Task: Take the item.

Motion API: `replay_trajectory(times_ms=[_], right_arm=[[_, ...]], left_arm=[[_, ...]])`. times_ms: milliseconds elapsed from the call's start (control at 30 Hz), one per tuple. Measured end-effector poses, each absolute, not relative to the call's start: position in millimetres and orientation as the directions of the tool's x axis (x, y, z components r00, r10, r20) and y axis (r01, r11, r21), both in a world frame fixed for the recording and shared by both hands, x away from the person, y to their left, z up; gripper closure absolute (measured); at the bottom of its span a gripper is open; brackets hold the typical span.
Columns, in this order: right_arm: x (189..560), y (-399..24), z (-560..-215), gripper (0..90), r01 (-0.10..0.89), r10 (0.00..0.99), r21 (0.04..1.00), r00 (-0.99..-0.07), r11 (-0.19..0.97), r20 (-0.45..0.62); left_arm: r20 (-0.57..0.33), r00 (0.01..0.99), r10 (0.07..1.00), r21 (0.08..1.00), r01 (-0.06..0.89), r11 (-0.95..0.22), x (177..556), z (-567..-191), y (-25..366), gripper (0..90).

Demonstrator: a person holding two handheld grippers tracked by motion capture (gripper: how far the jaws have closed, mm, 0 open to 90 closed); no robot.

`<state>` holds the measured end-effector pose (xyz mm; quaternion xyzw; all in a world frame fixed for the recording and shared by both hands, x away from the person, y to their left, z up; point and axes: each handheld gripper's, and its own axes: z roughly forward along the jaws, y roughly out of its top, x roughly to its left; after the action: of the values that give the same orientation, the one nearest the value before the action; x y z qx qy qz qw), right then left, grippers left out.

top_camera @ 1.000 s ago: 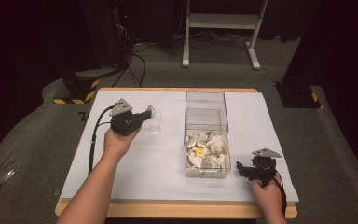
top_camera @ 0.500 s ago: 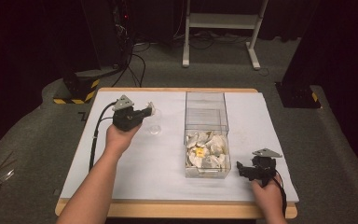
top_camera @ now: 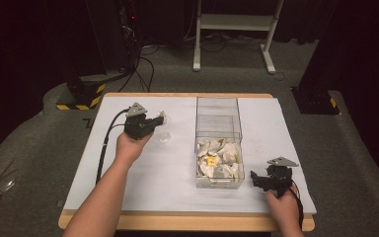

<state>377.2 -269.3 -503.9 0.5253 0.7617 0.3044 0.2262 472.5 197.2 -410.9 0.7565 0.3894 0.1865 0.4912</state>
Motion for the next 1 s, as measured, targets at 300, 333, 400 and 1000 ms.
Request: replay_trajectory(times_ms=[300, 333, 400, 1000], right_arm=[[377.2, -269.3, -503.9, 9.1, 0.663, 0.938, 0.701, -0.346, 0.263, -0.025], [377.2, -269.3, -503.9, 9.1, 0.662, 0.938, 0.702, -0.346, 0.263, -0.025], [377.2, -269.3, -503.9, 9.1, 0.662, 0.938, 0.701, -0.346, 0.263, -0.025], [377.2, -269.3, -503.9, 9.1, 0.662, 0.938, 0.702, -0.346, 0.263, -0.025]], left_arm=[[-0.088, 0.606, 0.790, 0.872, 0.431, -0.234, 476.4, -417.7, 193.7, 89.7], [-0.092, 0.604, 0.791, 0.871, 0.435, -0.231, 476.7, -417.9, 193.8, 89.6], [-0.091, 0.600, 0.795, 0.868, 0.439, -0.232, 477.4, -418.3, 194.2, 89.4], [-0.045, 0.587, 0.809, 0.872, 0.418, -0.255, 470.3, -411.9, 194.4, 68.4]])
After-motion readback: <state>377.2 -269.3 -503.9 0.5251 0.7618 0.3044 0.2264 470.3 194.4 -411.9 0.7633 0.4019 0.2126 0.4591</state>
